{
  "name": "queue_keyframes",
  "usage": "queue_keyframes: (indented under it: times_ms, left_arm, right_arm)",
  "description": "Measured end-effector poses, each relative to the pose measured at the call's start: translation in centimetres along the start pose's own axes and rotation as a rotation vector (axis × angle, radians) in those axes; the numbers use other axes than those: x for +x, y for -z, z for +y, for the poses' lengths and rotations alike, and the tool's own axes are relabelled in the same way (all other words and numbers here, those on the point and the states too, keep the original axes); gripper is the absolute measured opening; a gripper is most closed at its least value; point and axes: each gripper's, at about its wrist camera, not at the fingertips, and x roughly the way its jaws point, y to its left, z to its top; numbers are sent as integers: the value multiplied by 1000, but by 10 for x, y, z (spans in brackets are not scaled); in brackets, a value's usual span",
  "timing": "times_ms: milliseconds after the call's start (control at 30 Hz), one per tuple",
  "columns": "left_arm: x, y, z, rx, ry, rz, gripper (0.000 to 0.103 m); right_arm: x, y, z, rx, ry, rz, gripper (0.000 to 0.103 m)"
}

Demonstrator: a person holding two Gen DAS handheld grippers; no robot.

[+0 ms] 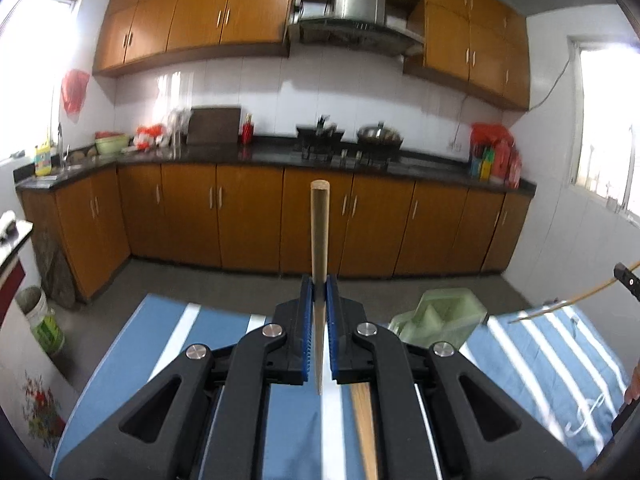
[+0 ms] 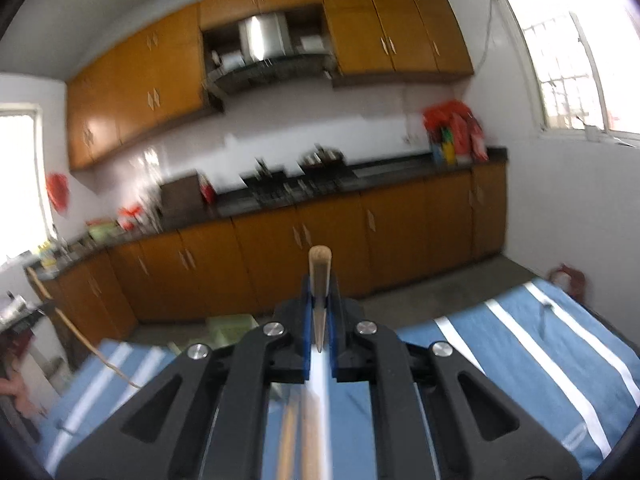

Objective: Organize utensils
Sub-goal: 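Lift the held chopsticks with both tools and carry them over the green holder, then lower the chopsticks into the green holder and open both tools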

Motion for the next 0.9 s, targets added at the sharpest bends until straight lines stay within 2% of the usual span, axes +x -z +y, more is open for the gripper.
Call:
queue_keyframes:
  times_ms: [133, 267, 400, 567, 733, 767, 800, 867, 900]
  left_arm:
    - [-7, -39, -19, -29, 64, -84, 7]
    - [-1, -53, -42, -40, 132, -122, 7]
    - [22, -46, -62, -37, 170, -107, 7]
    - [57, -26, -80, -10, 171, -91, 7]
    - [85, -6, -85, -4, 167, 10, 7]
    - [86, -3, -84, -8, 163, 22, 7]
    - [88, -1, -82, -13, 159, 32, 8]
    - [86, -2, -78, -20, 156, 39, 8]
    - [84, -2, -75, -23, 152, 39, 8]
  right_arm:
    - [2, -33, 20, 16, -114, -16, 8]
    - [16, -41, 47, -40, -178, 52, 8]
    - [45, -29, 68, -110, -161, 139, 8]
    - [91, -10, 72, -83, -163, 277, 8]
    - [117, 8, 79, -84, -136, 336, 10]
    - [118, 10, 79, -84, -131, 335, 16]
    - [120, 10, 79, -85, -129, 334, 29]
    - [115, 11, 78, -87, -122, 309, 37]
    - [112, 10, 77, -88, -118, 298, 37]
